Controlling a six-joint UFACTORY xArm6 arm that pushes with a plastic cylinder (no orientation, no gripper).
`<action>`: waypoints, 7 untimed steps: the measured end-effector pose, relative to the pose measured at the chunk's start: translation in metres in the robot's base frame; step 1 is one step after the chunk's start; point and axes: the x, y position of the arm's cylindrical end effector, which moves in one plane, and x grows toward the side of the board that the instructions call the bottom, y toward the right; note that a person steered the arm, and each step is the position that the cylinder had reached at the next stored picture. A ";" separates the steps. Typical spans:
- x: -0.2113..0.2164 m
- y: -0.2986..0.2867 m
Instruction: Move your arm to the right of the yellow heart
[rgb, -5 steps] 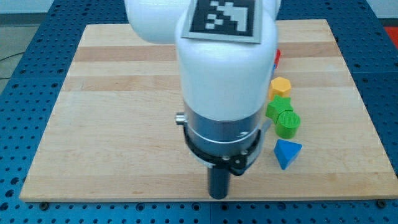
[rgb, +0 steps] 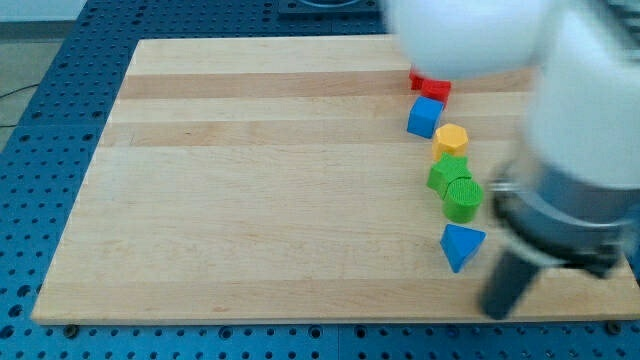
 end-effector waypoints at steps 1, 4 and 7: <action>-0.029 0.088; -0.198 0.108; -0.235 0.111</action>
